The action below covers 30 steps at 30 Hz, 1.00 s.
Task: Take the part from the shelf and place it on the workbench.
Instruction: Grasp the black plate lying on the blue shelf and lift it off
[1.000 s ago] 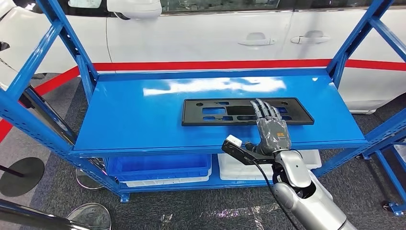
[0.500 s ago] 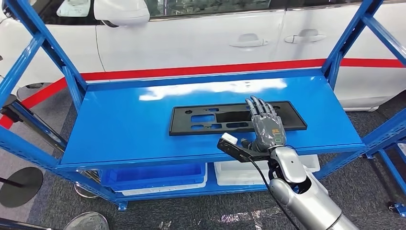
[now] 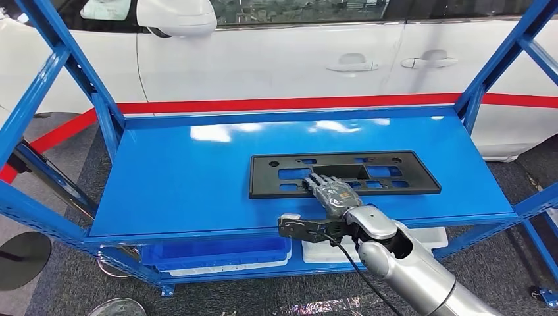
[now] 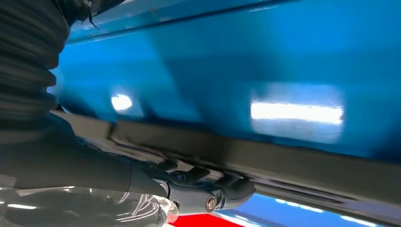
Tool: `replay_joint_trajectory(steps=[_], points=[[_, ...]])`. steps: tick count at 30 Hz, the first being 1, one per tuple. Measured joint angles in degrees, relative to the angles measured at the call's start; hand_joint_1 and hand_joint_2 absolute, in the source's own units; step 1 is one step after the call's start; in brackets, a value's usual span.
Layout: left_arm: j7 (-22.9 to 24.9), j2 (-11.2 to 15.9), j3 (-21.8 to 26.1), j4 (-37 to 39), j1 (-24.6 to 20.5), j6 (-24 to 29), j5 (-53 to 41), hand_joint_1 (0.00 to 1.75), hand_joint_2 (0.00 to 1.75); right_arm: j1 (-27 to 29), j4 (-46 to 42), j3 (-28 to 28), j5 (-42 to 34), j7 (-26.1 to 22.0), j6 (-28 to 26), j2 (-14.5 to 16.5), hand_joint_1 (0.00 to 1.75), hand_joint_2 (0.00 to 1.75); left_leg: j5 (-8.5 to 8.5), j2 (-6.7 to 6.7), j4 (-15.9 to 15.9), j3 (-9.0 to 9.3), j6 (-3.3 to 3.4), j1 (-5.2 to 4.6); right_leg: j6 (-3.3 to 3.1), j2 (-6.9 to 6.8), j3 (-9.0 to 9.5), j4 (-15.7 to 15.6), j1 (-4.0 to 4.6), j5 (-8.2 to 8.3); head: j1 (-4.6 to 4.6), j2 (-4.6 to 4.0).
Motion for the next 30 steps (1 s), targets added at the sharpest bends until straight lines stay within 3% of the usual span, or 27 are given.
replay_joint_trajectory(steps=[2,3,4,6,11,21,30], points=[[-0.4,0.0,0.0,0.0,0.1,0.2,0.5,0.00,0.00,-2.0,0.5,2.4,-1.1,0.4,0.2,-0.3,1.75,1.75,-0.67,-0.08,0.3,0.58,-0.19,0.00,-0.46,-0.03,2.00,-6.4,0.06,4.64,-0.01,0.00],[-0.5,0.0,0.0,0.0,0.1,0.3,0.7,0.00,0.00,-3.0,0.8,3.4,-1.5,0.5,0.1,-0.5,1.75,1.75,-0.99,-0.10,0.5,0.77,-0.39,-0.09,-0.73,-0.02,3.28,-9.6,0.23,6.11,-0.05,0.00],[-0.7,0.0,0.0,0.0,0.1,0.3,0.8,0.00,0.00,-3.8,0.9,4.3,-2.0,0.6,-0.1,-0.8,1.75,1.75,-1.17,-0.12,0.5,0.82,-0.66,-0.13,-0.99,-0.03,4.18,-11.6,0.40,6.58,-0.08,0.00],[-1.0,0.1,0.1,0.0,0.1,0.4,1.0,0.00,0.00,-4.9,1.2,5.7,-2.9,0.6,-0.9,-1.0,1.75,1.75,-1.38,-0.16,0.7,0.74,-0.95,-0.31,-1.26,0.03,4.97,-13.1,0.59,6.27,-0.14,0.00],[-1.7,0.2,0.2,0.0,0.1,0.4,1.5,0.00,0.00,-6.5,1.5,7.2,-3.9,0.9,-3.7,-1.1,1.75,1.75,-1.40,-0.05,0.1,1.26,-0.77,-0.30,-1.51,0.31,5.18,-13.3,0.63,6.03,-0.16,0.00],[-2.3,0.2,0.6,0.0,0.2,0.1,1.9,0.00,0.00,-7.3,1.8,8.1,-3.1,0.9,-8.0,-1.2,1.75,1.75,-1.11,-0.03,-0.6,1.80,-1.62,-0.29,-1.75,0.32,5.46,-13.3,0.63,5.96,-0.15,0.00],[-3.4,0.2,0.9,0.0,0.2,-0.5,2.9,0.00,0.00,-7.1,2.1,8.5,-2.3,0.0,-9.6,-1.2,1.75,1.75,-1.08,-0.03,-0.6,1.81,-1.69,-0.36,-1.80,0.30,5.56,-13.4,0.54,6.01,-0.14,0.00]])
